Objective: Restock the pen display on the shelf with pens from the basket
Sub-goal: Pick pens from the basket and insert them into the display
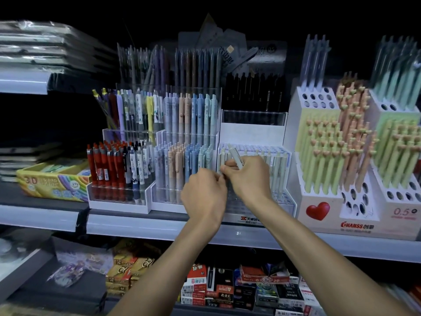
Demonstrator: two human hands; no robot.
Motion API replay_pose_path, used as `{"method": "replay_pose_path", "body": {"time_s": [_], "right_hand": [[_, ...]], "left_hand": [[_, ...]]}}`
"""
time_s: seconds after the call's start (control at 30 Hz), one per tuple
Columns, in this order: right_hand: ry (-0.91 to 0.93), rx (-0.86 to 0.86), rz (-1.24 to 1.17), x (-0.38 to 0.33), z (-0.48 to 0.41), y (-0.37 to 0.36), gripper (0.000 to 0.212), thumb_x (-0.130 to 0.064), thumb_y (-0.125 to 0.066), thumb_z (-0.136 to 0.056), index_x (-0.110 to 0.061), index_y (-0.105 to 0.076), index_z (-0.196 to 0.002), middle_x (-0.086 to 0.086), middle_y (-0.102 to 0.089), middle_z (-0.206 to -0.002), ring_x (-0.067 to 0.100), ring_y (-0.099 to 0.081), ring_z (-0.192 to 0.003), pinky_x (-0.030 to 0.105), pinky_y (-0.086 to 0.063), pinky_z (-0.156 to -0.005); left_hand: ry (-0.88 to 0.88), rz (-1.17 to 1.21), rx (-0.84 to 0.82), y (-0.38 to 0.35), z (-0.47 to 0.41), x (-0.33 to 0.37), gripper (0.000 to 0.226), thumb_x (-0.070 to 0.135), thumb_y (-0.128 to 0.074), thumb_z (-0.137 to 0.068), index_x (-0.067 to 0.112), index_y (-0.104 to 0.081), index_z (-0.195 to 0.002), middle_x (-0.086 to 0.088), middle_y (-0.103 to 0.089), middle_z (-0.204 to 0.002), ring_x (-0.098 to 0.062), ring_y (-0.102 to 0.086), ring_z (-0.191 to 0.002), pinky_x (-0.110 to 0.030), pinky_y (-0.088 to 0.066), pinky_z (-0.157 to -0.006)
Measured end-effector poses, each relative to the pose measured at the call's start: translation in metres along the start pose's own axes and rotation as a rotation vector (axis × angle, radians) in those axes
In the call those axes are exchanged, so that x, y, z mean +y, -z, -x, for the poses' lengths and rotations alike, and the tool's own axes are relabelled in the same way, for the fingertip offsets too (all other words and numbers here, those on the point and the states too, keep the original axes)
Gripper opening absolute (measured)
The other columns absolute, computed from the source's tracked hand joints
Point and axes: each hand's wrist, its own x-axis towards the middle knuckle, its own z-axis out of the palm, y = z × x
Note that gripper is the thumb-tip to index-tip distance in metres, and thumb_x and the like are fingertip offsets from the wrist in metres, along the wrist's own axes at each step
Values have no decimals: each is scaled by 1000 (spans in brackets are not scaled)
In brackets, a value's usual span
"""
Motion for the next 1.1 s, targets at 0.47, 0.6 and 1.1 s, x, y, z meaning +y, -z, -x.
{"method": "replay_pose_path", "body": {"time_s": [0.47,0.6,1.1], "right_hand": [[-29,-26,-13,-6,13,7,20,-30,-89,-76,-16,-75,-79,-2,-75,-71,18,-74,-71,45,-63,-72],[6,16,14,-19,24,33,23,-33,-89,-77,-16,-77,-88,-5,-75,-75,13,-74,-73,36,-61,-74],[-297,-314,-301,-34,56,73,23,-19,-45,-106,-8,-63,-116,5,-51,-82,18,-46,-65,34,-41,-60]], "left_hand": [[-49,-141,-20,5,7,-5,34,45,-57,-101,21,-69,-81,-2,-70,-80,-31,-68,-82,-35,-44,-61],[-132,-157,-50,28,17,-1,28,43,-60,-101,25,-76,-87,-1,-73,-83,-30,-69,-85,-33,-39,-61],[28,588,-460,64,67,-2,20,23,-70,-99,9,-81,-89,-6,-77,-84,-7,-63,-64,-25,-52,-65]]}}
